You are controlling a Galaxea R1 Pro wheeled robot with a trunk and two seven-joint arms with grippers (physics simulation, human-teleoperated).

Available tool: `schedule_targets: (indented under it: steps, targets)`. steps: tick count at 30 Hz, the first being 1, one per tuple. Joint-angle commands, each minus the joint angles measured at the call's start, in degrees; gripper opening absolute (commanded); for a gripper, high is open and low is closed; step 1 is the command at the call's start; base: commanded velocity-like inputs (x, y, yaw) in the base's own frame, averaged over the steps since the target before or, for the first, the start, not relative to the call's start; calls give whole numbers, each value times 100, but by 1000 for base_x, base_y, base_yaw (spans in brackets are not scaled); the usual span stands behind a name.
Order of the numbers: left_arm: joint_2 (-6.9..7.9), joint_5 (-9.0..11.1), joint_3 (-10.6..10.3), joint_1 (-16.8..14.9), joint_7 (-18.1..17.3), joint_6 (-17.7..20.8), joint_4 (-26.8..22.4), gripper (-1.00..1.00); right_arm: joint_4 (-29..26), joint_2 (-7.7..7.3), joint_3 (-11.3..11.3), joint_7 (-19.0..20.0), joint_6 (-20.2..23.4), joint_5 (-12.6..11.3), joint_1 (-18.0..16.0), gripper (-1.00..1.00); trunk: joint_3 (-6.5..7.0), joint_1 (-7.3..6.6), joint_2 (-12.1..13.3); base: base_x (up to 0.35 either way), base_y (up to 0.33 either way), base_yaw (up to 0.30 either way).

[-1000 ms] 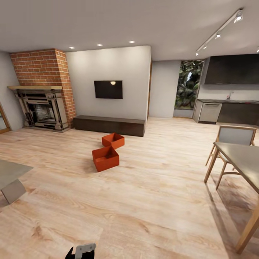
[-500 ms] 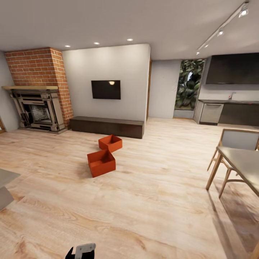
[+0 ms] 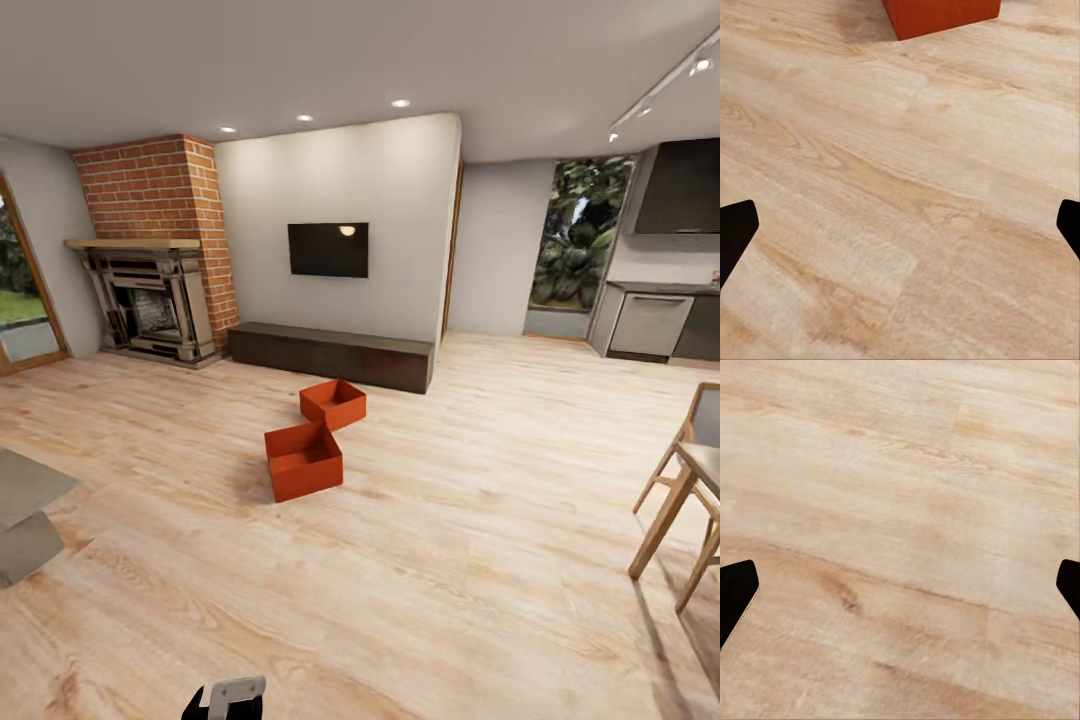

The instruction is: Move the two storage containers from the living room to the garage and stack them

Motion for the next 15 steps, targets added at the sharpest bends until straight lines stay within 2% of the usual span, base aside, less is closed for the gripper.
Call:
schedule_targets:
  steps: [1,15]
  targets:
    - [1,55,-50,-6,23,-21,7,100,1,-1,34,-44,-10,2,-3,100,-6,3,-3,340,-145,262]
    - [1,55,-50,-6,22,-21,7,100,2,-1,34,-43,-8,2,-3,100,-6,3,-3,340,-144,262]
